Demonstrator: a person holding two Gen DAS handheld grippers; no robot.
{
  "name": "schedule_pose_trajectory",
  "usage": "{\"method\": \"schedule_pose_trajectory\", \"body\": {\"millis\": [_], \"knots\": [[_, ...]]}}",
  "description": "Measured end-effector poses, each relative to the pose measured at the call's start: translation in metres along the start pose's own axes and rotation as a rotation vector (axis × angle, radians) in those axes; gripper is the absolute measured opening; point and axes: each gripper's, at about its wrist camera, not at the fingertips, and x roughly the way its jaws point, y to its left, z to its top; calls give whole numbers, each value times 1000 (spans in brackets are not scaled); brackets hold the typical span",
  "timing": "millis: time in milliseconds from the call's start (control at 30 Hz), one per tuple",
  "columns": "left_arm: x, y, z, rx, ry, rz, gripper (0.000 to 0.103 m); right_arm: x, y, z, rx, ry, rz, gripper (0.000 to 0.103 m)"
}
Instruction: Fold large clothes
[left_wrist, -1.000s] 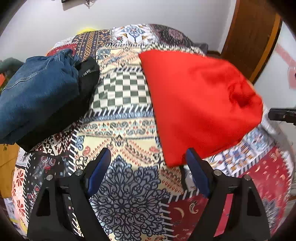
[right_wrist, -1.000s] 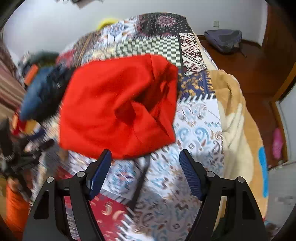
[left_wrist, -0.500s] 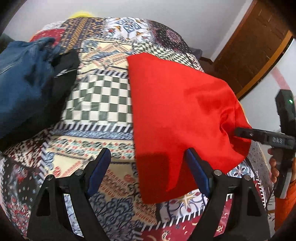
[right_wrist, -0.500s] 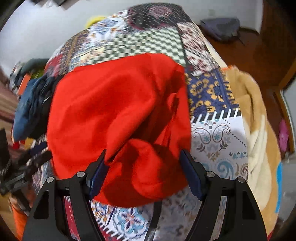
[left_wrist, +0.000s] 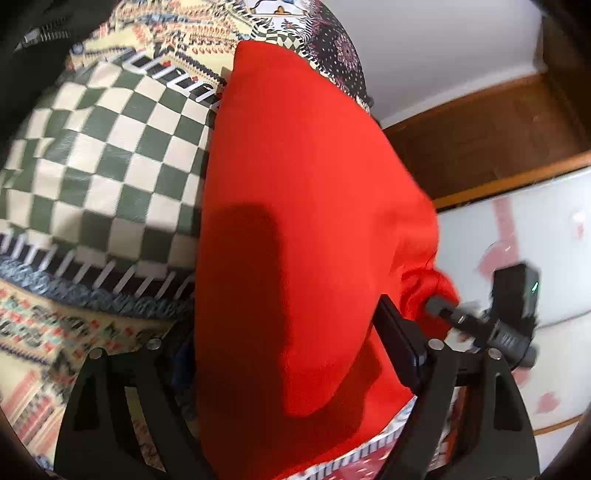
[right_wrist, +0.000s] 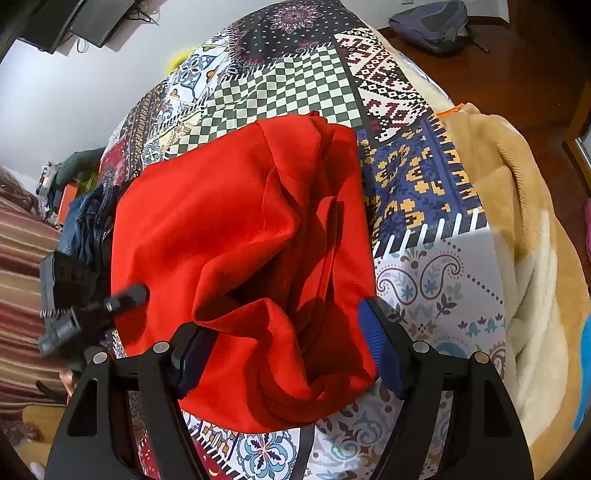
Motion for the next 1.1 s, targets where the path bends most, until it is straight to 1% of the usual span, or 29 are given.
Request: {"method": "schedule_pose_trajectory", "body": {"millis": [67, 133, 200, 233, 300, 400, 500, 567, 667, 733, 800, 833, 867, 900, 933, 967, 1000, 1033, 1067, 1100], "knots": [[1, 2, 2, -29, -5, -23, 82, -2, 2, -1, -3, 3, -14, 72], [-2, 0, 1, -13, -23, 21, 54, -4, 5, -3, -10, -1, -28, 72], [-8, -7, -6, 53, -50, 55, 42, -6, 9, -6, -16, 0, -40, 72], [-12, -10, -10, 78, -62, 65, 39, -7, 11, -7, -18, 2, -43, 72], [-23, -15, -17, 96, -79, 93, 37, -9, 16, -10, -31, 0, -45, 72], [-52, -16, -34, 109, -126, 139, 36, -9, 31, -15, -82, 6, -61, 72], [-85, -2, -53, 104, -165, 179, 36, -5, 56, -24, -172, 18, -59, 72], [-109, 11, -70, 78, -187, 200, 36, 2, 77, -32, -237, 40, -36, 72], [-136, 33, -90, 19, -208, 194, 36, 14, 105, -44, -299, 66, 20, 72], [-146, 42, -99, 19, -219, 201, 37, 21, 118, -53, -321, 83, 57, 72], [-145, 41, -103, 42, -221, 227, 39, 29, 133, -61, -351, 87, 79, 72], [-143, 39, -105, 55, -219, 238, 40, 31, 138, -63, -365, 65, 69, 72], [-141, 39, -106, 68, -219, 257, 42, 35, 142, -63, -380, 29, 29, 72], [-136, 36, -104, 74, -218, 272, 44, 40, 143, -62, -386, 17, -9, 72], [-132, 34, -103, 87, -215, 294, 46, 47, 140, -59, -379, 22, -50, 72], [-130, 34, -101, 97, -215, 305, 48, 54, 134, -56, -355, 41, -58, 72], [-129, 34, -101, 107, -216, 316, 51, 60, 128, -52, -321, 61, -45, 72], [-127, 34, -99, 116, -217, 323, 54, 67, 116, -48, -260, 89, -13, 72], [-125, 34, -98, 126, -214, 328, 57, 74, 105, -43, -201, 118, 19, 75], [-123, 35, -97, 133, -210, 328, 61, 80, 99, -38, -157, 145, 41, 82]]}}
